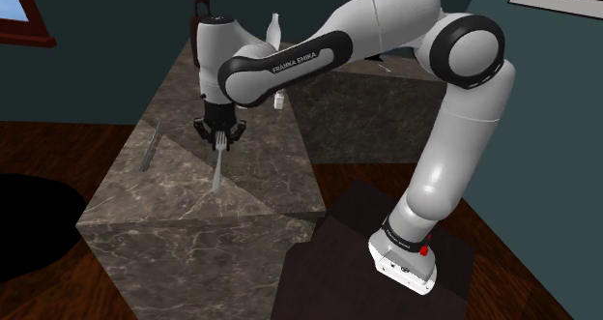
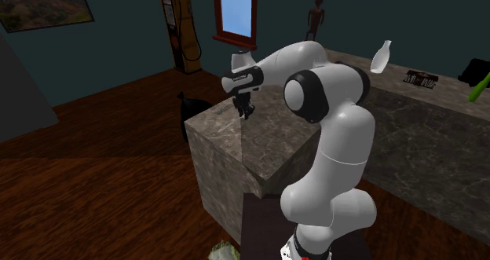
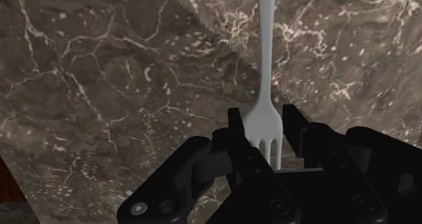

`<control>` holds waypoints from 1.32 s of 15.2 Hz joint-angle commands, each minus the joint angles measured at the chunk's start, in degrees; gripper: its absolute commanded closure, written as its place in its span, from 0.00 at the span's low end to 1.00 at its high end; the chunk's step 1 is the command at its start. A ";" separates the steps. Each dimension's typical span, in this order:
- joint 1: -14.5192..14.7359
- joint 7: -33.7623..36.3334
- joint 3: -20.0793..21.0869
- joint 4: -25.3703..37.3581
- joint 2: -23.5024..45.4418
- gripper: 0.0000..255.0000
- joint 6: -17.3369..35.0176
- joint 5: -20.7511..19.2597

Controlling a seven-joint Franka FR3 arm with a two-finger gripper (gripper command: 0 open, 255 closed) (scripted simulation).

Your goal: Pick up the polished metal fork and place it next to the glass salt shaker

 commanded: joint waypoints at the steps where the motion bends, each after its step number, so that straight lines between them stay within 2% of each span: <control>1: -0.07 -0.36 0.11 0.89 -0.61 1.00 -1.41 0.48; 15: -0.35 -2.17 0.45 8.06 -3.41 1.00 -10.88 2.62; 20: -4.55 -10.03 -2.58 3.49 -7.58 1.00 -9.40 5.29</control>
